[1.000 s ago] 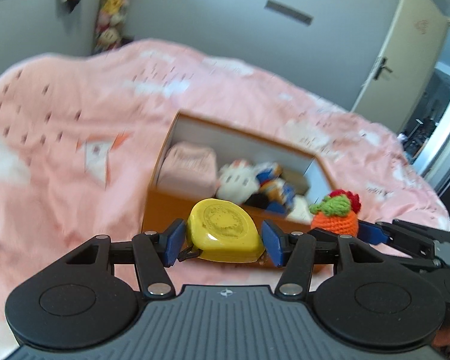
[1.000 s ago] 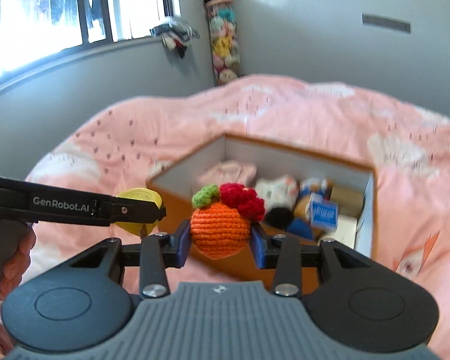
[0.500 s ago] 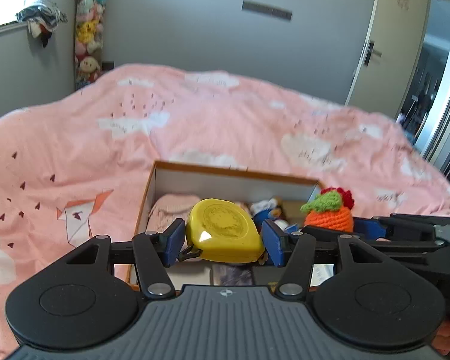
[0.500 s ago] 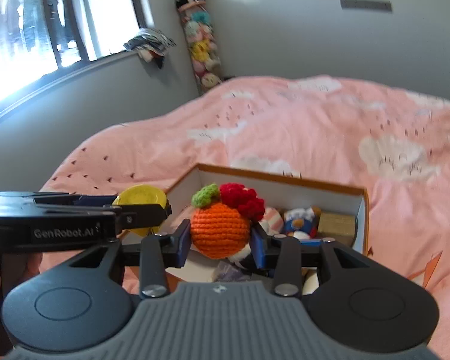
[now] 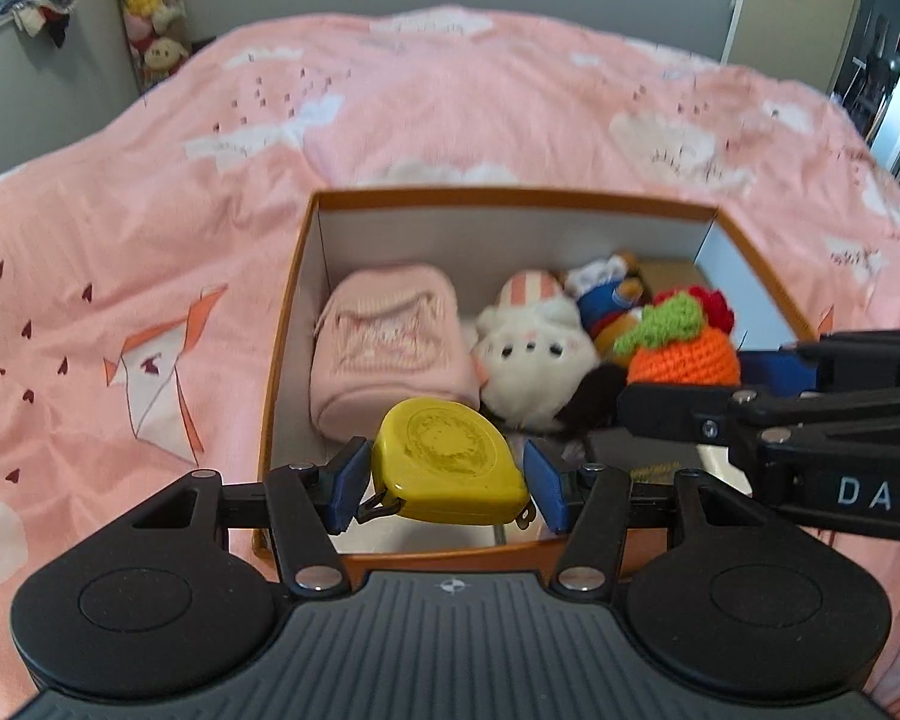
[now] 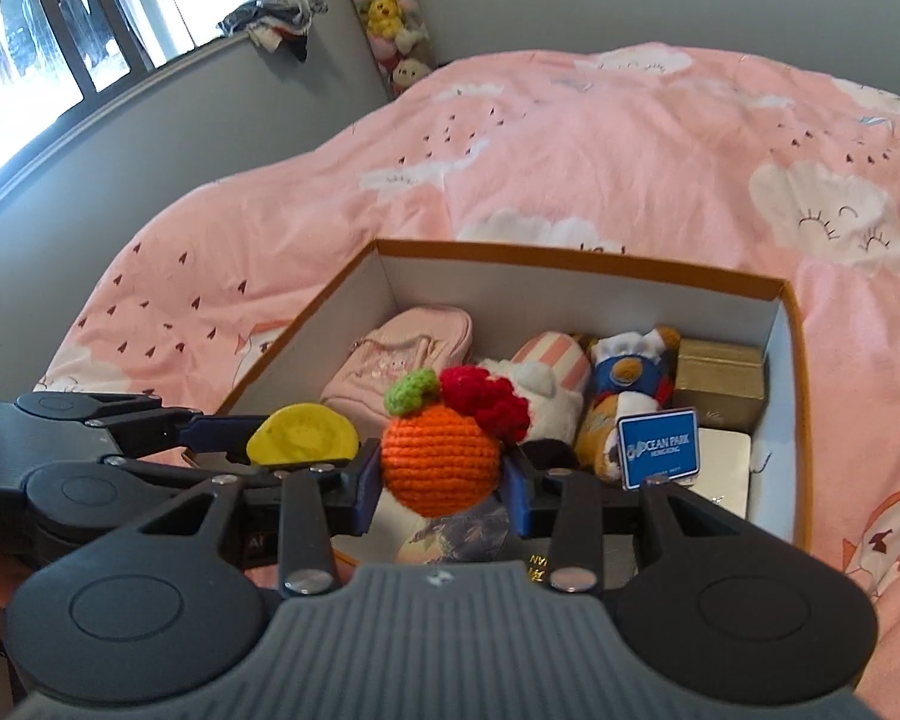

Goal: Organize objects
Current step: 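Lower the tape measure into the box and open the left tool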

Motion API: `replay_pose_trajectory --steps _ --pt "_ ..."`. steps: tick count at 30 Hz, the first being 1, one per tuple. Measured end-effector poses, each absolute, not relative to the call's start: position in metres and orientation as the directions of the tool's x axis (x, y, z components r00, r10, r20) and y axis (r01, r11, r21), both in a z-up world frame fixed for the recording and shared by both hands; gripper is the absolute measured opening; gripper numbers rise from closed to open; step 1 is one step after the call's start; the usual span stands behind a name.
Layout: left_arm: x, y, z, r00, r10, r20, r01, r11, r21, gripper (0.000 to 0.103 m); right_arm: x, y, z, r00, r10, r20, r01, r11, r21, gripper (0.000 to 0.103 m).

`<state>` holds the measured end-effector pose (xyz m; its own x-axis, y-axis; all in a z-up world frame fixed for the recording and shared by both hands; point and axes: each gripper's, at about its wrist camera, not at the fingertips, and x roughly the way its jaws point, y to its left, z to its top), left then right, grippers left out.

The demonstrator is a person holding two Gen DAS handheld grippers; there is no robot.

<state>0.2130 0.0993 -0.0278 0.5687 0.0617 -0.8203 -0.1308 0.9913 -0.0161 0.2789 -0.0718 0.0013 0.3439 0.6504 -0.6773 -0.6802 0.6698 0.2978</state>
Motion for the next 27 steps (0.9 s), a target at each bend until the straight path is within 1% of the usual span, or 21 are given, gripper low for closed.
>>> replay_pose_trajectory --steps 6,13,16,27 --pt "0.2152 0.0995 -0.0348 0.53 0.068 -0.845 -0.121 0.993 0.003 0.065 0.2852 -0.067 -0.0047 0.315 0.64 -0.701 -0.668 0.674 0.316 0.043" --pt "0.2194 0.1058 -0.0346 0.503 0.065 -0.862 -0.148 0.989 -0.012 0.065 0.284 -0.0656 -0.0055 0.31 0.638 -0.705 -0.659 0.679 0.324 0.043" --pt "0.2191 0.1076 -0.0363 0.501 0.102 -0.859 -0.17 0.985 0.018 0.065 0.2832 -0.0664 -0.0059 0.307 0.636 -0.707 -0.655 0.681 0.328 0.043" --pt "0.2193 0.1003 -0.0375 0.517 0.131 -0.846 -0.164 0.985 0.052 0.067 0.2849 -0.068 -0.009 0.306 0.626 -0.717 -0.637 0.695 0.335 0.043"
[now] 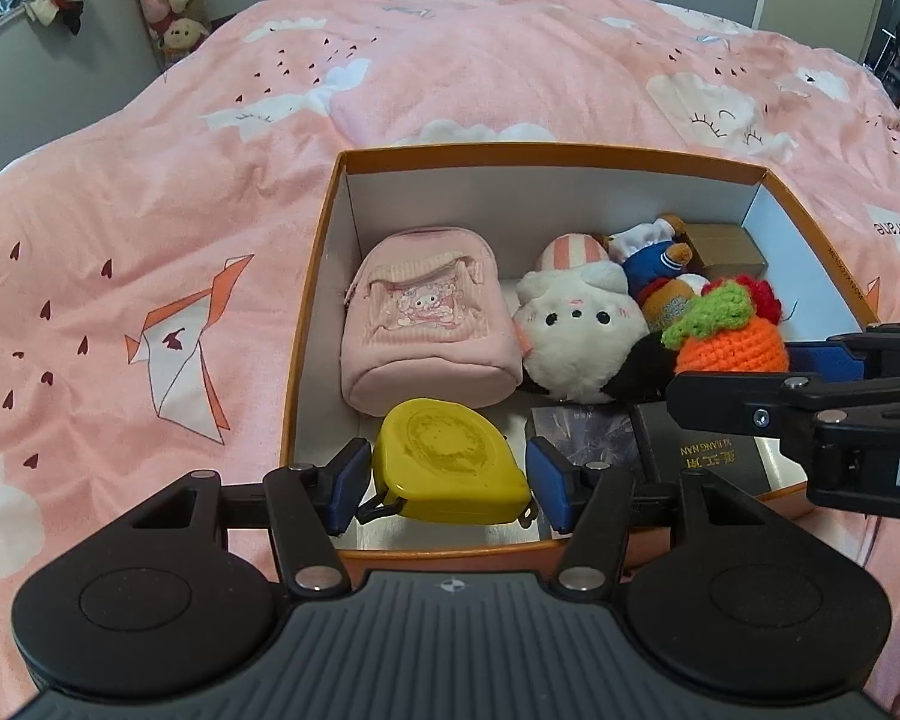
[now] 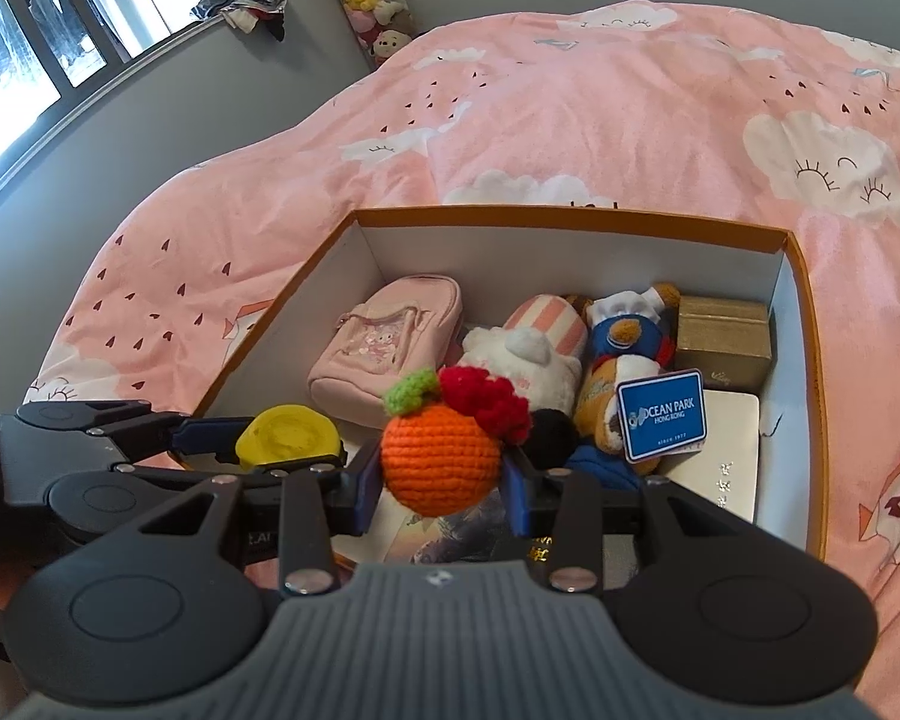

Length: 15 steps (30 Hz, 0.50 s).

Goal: Organize objects
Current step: 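Lower the tape measure into the box and open the left tool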

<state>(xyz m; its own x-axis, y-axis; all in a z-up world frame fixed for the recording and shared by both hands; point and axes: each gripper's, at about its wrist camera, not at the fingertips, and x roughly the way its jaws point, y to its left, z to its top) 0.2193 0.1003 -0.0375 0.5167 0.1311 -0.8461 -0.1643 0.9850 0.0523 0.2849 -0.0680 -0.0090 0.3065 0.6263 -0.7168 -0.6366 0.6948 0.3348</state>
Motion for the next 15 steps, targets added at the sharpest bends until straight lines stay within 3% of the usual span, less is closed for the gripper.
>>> replay_pose_trajectory --steps 8,15 --pt "0.215 0.105 -0.035 0.567 0.121 -0.815 -0.17 0.985 0.028 0.071 0.284 -0.069 -0.011 0.302 0.622 -0.722 -0.633 0.697 0.336 0.043" --pt "0.185 0.122 -0.004 0.754 0.086 -0.651 -0.213 0.97 -0.118 0.07 0.284 -0.062 -0.003 0.28 0.646 -0.711 -0.656 0.669 0.35 0.043"
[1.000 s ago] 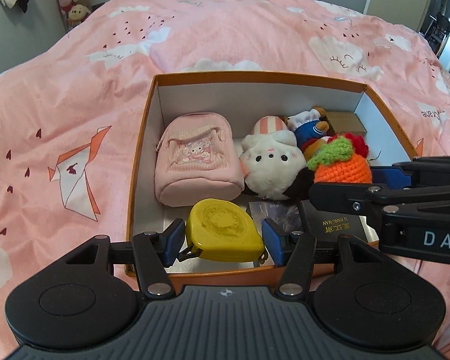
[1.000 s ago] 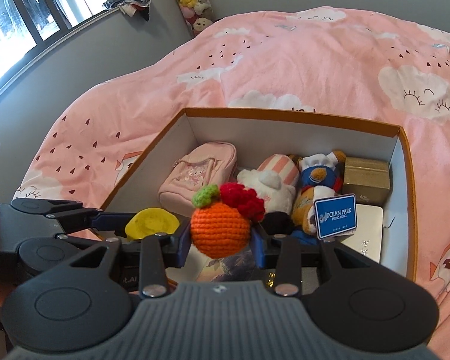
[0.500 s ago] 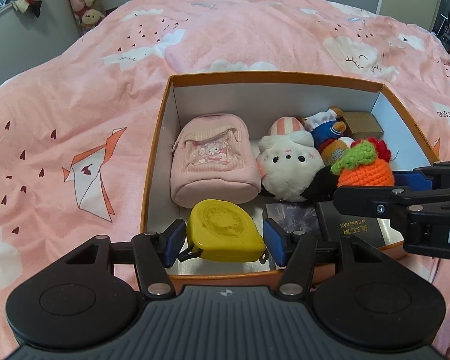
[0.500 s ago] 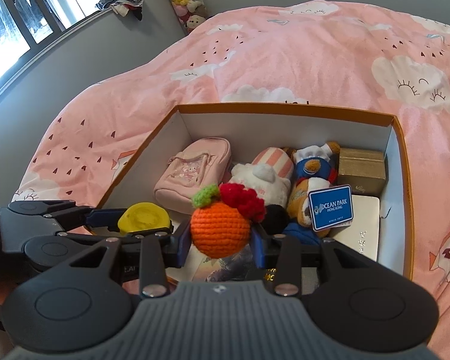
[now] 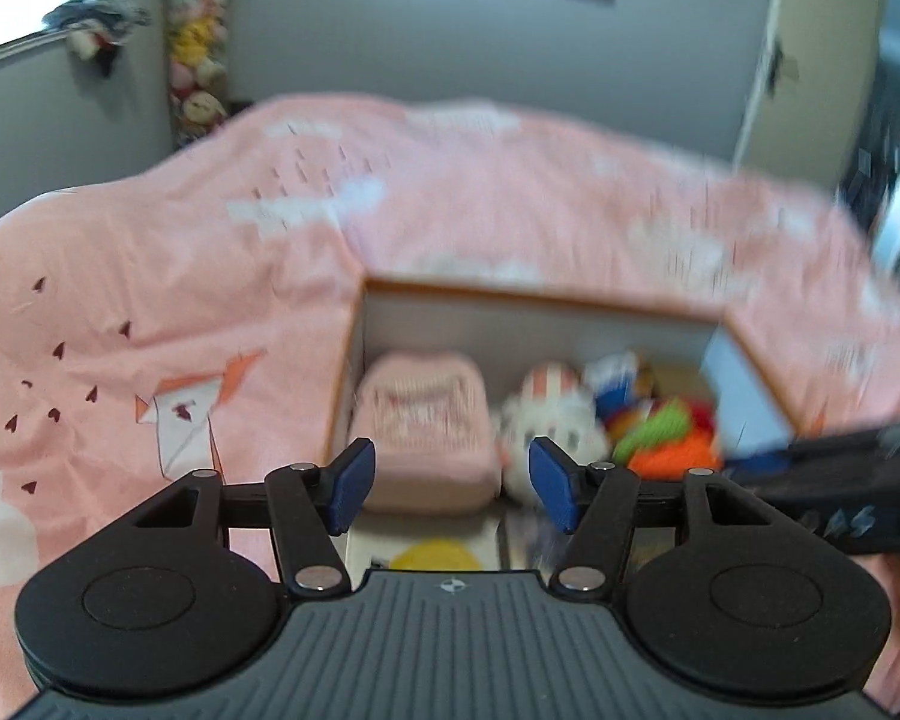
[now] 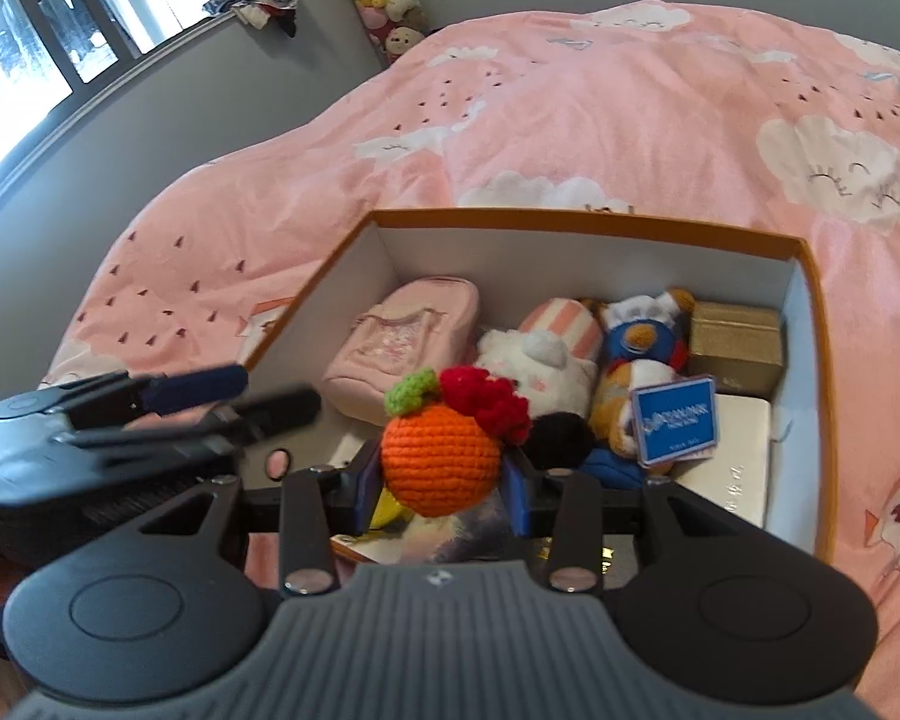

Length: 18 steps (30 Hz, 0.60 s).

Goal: Organize objects
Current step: 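Lower the tape measure into the box and open the left tool, then lower the orange plush into the box and open the right tool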

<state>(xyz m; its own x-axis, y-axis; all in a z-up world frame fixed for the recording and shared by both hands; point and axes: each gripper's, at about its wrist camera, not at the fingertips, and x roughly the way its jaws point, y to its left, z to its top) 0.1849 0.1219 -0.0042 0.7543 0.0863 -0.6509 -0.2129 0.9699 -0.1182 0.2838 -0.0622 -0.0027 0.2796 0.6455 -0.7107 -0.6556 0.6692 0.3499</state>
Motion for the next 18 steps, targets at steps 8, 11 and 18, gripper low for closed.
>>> replay_pose_trajectory --steps 8,11,18 --pt "0.156 0.17 0.008 0.815 0.055 -0.577 -0.285 0.905 -0.315 0.07 0.281 -0.034 0.007 0.243 0.658 -0.713 -0.687 0.636 0.353 0.043" --pt "0.151 0.187 0.003 0.813 0.045 -0.581 -0.308 0.88 -0.362 0.07 0.281 -0.023 0.007 0.229 0.653 -0.722 -0.7 0.626 0.344 0.043" --pt "0.151 0.2 -0.017 0.797 0.036 -0.603 -0.349 0.842 -0.412 0.069 0.288 0.003 -0.017 0.12 0.632 -0.765 -0.672 0.619 0.406 0.043"
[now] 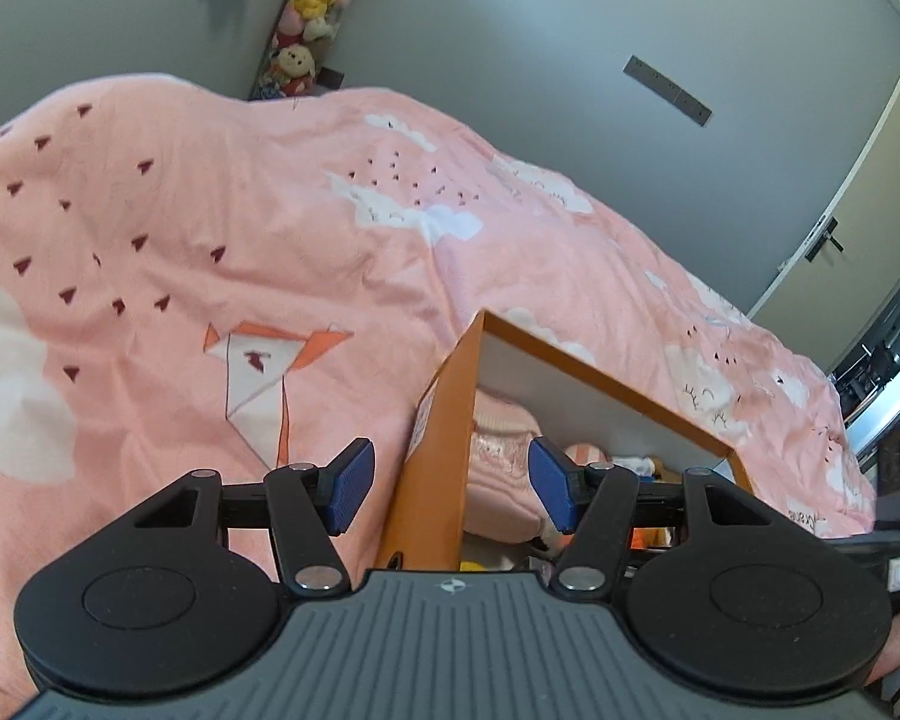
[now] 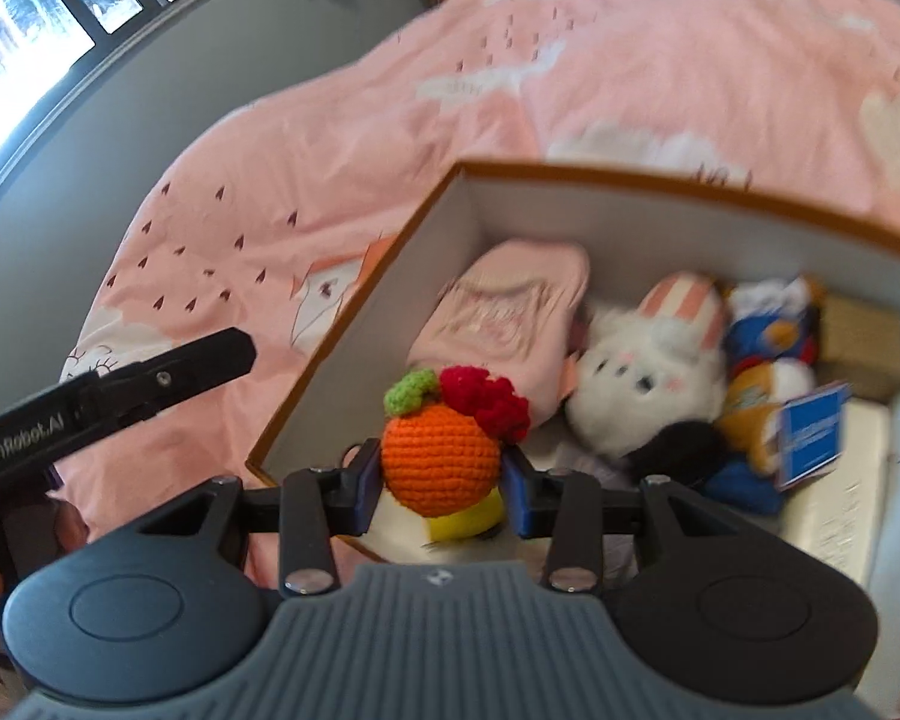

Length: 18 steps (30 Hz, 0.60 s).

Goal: Organize objects
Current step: 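Lower the orange plush into the box and open the right tool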

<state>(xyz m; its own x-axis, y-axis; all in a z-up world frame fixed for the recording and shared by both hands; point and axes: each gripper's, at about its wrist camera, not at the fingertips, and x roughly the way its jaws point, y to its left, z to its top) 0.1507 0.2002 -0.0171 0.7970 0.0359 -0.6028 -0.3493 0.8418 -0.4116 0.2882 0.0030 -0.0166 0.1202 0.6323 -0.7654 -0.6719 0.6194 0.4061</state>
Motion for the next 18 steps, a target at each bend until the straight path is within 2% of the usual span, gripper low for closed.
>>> replay_pose_trajectory --steps 9,18 --pt "0.152 0.202 -0.031 0.784 0.022 -0.62 -0.36 0.83 -0.427 0.069 0.292 0.036 -0.044 -0.014 0.618 -0.786 -0.623 0.609 0.49 0.043" --pt "0.15 0.202 -0.031 0.787 0.038 -0.616 -0.368 0.83 -0.418 0.068 0.287 0.042 -0.043 0.003 0.638 -0.77 -0.642 0.592 0.488 0.046"
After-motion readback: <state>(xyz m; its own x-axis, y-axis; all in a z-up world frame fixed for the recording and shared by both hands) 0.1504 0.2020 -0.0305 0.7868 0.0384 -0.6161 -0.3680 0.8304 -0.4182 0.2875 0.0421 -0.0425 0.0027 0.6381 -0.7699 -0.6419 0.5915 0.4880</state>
